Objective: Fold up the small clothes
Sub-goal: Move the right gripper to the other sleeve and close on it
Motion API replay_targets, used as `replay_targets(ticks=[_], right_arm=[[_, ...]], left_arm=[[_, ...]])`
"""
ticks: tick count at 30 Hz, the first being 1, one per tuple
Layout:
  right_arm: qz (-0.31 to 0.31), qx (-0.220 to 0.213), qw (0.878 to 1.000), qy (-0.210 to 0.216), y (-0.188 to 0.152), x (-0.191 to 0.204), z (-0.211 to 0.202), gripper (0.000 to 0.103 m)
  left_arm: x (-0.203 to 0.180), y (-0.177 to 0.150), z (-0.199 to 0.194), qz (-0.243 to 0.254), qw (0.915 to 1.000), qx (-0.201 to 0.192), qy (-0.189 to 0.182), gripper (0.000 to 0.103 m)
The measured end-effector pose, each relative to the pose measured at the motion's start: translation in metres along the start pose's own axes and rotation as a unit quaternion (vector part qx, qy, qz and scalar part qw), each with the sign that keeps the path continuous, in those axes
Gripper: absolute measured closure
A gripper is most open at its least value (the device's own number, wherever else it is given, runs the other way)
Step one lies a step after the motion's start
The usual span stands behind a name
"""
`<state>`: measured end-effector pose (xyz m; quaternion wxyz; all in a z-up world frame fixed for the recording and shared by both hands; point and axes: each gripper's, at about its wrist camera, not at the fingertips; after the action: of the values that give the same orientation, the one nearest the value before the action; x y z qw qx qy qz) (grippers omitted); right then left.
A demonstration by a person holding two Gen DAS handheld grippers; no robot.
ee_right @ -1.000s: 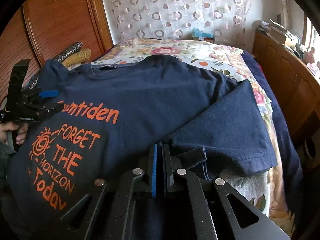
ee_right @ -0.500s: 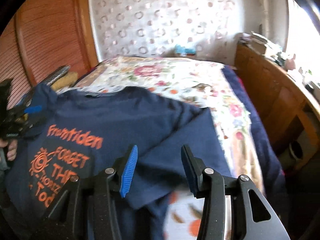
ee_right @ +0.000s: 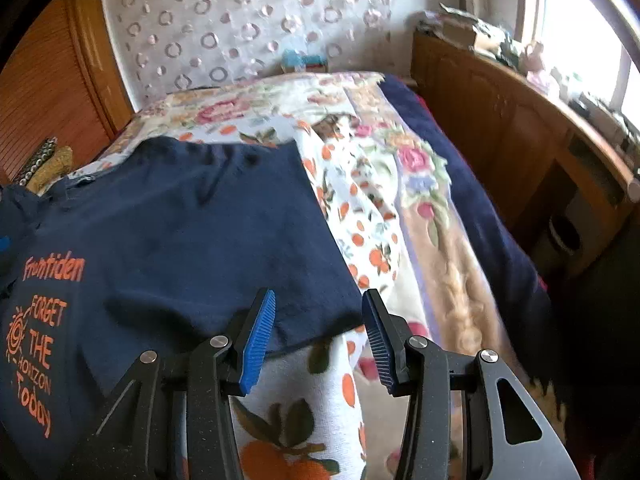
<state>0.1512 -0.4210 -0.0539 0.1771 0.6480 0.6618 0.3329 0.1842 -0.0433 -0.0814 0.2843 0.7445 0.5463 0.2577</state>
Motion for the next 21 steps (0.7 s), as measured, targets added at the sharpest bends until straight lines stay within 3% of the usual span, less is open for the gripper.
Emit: replay_targets(ticks=[12, 14, 15, 16, 18, 21], right_arm=[[0.035, 0.002, 0.998, 0.046, 0.0, -0.017, -0.001, 0.056], [0.029, 0.0, 0.998, 0.055, 0.0, -0.015, -0.001, 0.073], [0.021, -0.001, 0.998, 0.051, -0.001, -0.012, -0.002, 0.076], [0.009, -0.002, 0.999, 0.039, -0.001, -0.008, -0.003, 0.079], [-0.013, -0.007, 1.0, 0.012, -0.001, -0.003, -0.005, 0.095], [-0.025, -0.014, 1.0, 0.007, 0.0, 0.0, -0.009, 0.098]], left_arm=[[-0.001, -0.002, 0.001, 0.0, 1.0, 0.003, -0.001, 0.019], [-0.001, -0.002, 0.001, -0.001, 1.0, 0.003, -0.001, 0.019], [-0.001, -0.002, 0.001, -0.001, 1.0, 0.002, -0.002, 0.019], [-0.001, -0.002, 0.001, -0.001, 1.0, 0.002, -0.002, 0.019], [0.0, -0.002, 0.001, -0.003, 1.0, 0.001, -0.002, 0.019], [0.001, -0.003, 0.0, -0.003, 1.0, 0.0, -0.002, 0.019]])
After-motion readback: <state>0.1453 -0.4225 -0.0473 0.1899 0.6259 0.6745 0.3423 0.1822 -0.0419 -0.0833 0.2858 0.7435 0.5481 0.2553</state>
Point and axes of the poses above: each gripper's, at about its wrist camera, not at the fingertips, and z roughly the way its jaws point, x to its left, y to its top, and after that the axes turned 8 degrees about y, right-handed
